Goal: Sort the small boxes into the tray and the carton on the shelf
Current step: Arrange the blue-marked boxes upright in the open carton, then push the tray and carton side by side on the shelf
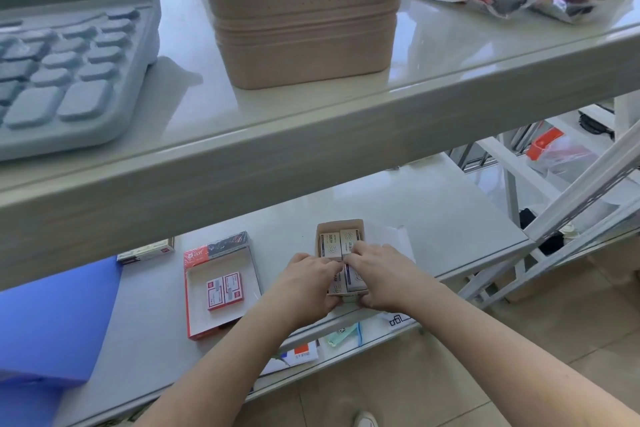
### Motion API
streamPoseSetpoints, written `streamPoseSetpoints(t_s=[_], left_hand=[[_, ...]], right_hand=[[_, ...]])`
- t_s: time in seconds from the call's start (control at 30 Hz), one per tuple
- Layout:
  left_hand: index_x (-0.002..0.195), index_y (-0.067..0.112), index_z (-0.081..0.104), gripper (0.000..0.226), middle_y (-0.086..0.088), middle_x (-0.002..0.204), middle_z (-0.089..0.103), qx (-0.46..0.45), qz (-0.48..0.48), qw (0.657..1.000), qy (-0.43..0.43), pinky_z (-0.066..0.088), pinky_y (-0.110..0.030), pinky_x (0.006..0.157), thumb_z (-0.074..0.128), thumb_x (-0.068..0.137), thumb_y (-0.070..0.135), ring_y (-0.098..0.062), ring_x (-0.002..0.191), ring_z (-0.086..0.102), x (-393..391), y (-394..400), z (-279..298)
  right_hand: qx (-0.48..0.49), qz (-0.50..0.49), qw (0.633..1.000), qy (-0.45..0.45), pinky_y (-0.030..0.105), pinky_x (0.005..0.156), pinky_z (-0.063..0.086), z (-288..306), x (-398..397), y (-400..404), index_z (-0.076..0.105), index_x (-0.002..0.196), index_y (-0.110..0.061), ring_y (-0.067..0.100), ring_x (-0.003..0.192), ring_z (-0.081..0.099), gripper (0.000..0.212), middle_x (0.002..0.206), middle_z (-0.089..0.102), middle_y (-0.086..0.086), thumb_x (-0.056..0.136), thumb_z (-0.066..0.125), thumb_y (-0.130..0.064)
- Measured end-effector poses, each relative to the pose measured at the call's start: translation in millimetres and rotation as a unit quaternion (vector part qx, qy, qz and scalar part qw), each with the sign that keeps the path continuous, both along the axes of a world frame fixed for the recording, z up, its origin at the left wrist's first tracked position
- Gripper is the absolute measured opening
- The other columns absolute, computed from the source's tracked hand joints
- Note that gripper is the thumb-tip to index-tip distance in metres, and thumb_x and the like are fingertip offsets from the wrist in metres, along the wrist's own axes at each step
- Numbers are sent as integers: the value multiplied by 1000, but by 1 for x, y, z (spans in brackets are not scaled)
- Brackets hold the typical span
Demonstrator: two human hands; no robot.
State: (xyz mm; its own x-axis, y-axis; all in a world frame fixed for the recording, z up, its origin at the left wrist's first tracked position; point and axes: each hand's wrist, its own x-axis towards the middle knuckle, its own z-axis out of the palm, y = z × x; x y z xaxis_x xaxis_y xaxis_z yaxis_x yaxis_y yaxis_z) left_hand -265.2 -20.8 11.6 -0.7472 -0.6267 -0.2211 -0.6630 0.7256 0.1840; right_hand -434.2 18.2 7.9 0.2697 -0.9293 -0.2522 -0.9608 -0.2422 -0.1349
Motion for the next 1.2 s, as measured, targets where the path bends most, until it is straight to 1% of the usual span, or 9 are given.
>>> streamPoseSetpoints(t_s=[0.17, 0.3, 0.43, 0.57, 0.83, 0.97, 1.07, 1.13, 1.2], left_hand=[[131, 22, 49, 47, 1, 133, 55, -18, -12, 1000, 3, 26, -36, 107, 57, 87, 38, -21, 122, 47, 0, 2, 0], [141, 27, 36, 66, -1, 148, 32, -22, 43, 997, 54, 27, -39, 112, 63, 83, 45, -22, 134, 31, 11, 6, -4], [136, 30, 39, 64, 3, 131, 38, -5, 114, 990, 88, 43, -34, 100, 67, 81, 48, -16, 116, 42, 25, 13, -10], [128, 22, 49, 45, 3, 118, 55, 43, 138, 983, 114, 49, -30, 90, 63, 88, 39, -15, 104, 54, 25, 20, -17], [124, 19, 52, 38, 2, 117, 57, 32, 182, 975, 123, 51, -30, 86, 60, 91, 36, -17, 102, 56, 30, 22, -17], [143, 28, 34, 55, 6, 124, 55, 27, 209, 961, 178, 46, -32, 92, 55, 93, 40, -16, 108, 53, 52, 27, -8], [138, 25, 45, 47, 7, 125, 57, 4, 293, 918, 268, 48, -33, 96, 58, 92, 28, -12, 112, 54, 95, 19, -12], [134, 20, 51, 50, 4, 129, 58, -15, 331, 909, 252, 44, -33, 101, 65, 86, 17, -16, 118, 53, 133, 2, -24], [133, 18, 53, 55, 2, 131, 58, -3, 320, 929, 185, 40, -34, 104, 70, 80, 19, -19, 122, 51, 164, -13, -35]], right_hand=[[-4, -1, 1000, -13, 37, 88, 44, -1, 0, 3, 49, 124, -18, 25, 102, 55, 54, 114, 52, 3, 74, 68, -30], [-25, -53, 992, -115, 37, 93, 48, -4, -13, 11, 44, 132, -24, 21, 107, 54, 71, 126, 44, 0, 70, 74, -42], [-61, -126, 983, -118, 38, 102, 44, -13, -30, 26, 30, 142, -28, 19, 118, 46, 92, 140, 32, -2, 66, 73, -58], [-41, -111, 985, -129, 32, 107, 37, -16, -32, 25, 32, 146, -19, 18, 124, 45, 83, 140, 47, -1, 77, 73, -40], [-18, -62, 987, -147, 32, 108, 36, -9, -26, -1, 32, 147, -25, 14, 127, 43, 78, 144, 46, -7, 82, 73, -29], [-6, -45, 990, -135, 33, 110, 34, -9, -14, -15, 28, 148, -25, 16, 130, 40, 79, 147, 42, -5, 83, 72, -31], [-6, -33, 992, -121, 33, 111, 32, 1, -9, -16, 29, 149, -21, 18, 131, 38, 85, 148, 40, -3, 79, 72, -46], [-45, -32, 989, -139, 35, 110, 33, 11, 1, -15, 36, 146, -17, 19, 128, 40, 81, 143, 45, -1, 80, 68, -53], [-104, -24, 977, -187, 36, 104, 39, 19, 25, -17, 49, 136, -18, 18, 119, 47, 60, 130, 57, -2, 86, 64, -47]])
